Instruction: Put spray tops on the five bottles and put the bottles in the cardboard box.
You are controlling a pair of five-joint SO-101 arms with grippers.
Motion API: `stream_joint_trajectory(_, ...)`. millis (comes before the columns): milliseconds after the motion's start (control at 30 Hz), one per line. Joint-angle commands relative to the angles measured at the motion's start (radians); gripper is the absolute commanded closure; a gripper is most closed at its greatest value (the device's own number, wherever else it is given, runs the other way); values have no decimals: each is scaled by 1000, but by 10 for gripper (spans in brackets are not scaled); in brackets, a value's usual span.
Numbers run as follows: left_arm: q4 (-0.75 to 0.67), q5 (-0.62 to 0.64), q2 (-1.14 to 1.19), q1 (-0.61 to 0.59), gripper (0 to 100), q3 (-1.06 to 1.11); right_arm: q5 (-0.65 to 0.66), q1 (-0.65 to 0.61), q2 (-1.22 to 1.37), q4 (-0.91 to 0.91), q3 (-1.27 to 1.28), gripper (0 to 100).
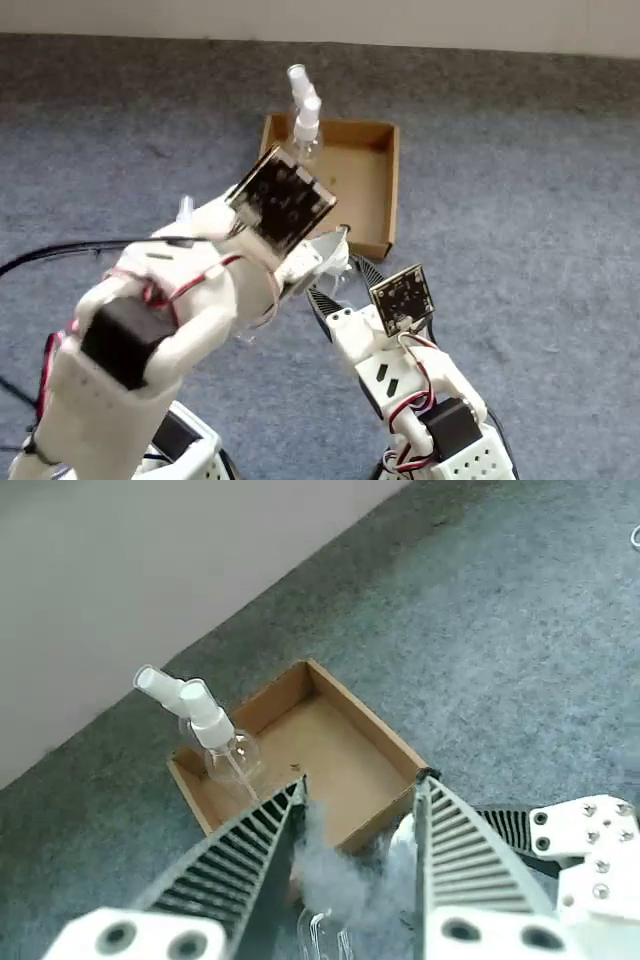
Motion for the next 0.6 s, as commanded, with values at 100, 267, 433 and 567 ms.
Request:
stream_joint_trajectory(100, -20, -2, 105, -22, 829, -51, -11, 12, -13, -10, -4, 995)
stream_joint_trajectory(267, -29, -3, 113, -27, 832, -16, -11, 12, -13, -10, -4, 995)
stream_joint_trajectory(433, -130, -3, 114, -28, 832, 82, -11, 12, -13, -10, -4, 995)
stream_joint_trajectory(567, -180, -3, 116, -28, 832, 124, -11, 12, -13, -10, -4, 995)
